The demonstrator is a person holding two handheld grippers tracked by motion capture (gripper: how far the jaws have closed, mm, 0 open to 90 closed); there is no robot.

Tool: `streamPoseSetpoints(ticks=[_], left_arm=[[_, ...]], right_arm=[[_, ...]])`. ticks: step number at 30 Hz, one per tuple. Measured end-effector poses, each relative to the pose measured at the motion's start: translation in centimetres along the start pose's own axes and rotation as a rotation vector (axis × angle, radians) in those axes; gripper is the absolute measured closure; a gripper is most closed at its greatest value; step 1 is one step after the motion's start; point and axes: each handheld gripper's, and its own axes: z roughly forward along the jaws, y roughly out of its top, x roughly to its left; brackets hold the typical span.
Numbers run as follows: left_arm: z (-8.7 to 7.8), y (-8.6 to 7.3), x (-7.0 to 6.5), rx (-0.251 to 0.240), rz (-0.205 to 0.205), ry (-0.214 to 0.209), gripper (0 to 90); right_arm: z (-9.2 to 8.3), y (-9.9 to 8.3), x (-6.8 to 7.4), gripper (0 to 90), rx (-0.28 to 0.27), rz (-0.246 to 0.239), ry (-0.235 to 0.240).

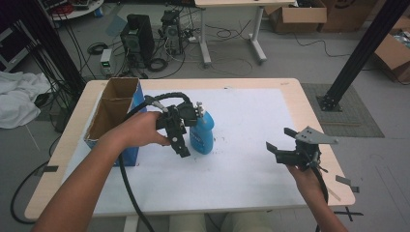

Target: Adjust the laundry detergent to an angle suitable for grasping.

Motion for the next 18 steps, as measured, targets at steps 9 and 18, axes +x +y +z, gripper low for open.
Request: streamPoseSetpoints(ticks=[9, 18], left_arm=[[0.1, -0.1, 0.0, 0.005, 0.003, -0.002, 22.6], [0.4, -0.4, 0.2, 0.011, 0.001, -0.006, 22.5]], right_arm=[[0.7, 0.3, 1.6, 14.8, -0.053, 0.041, -0.009], [2.7, 0.5, 4.0, 14.8, -0.077, 0.07, 0.016]])
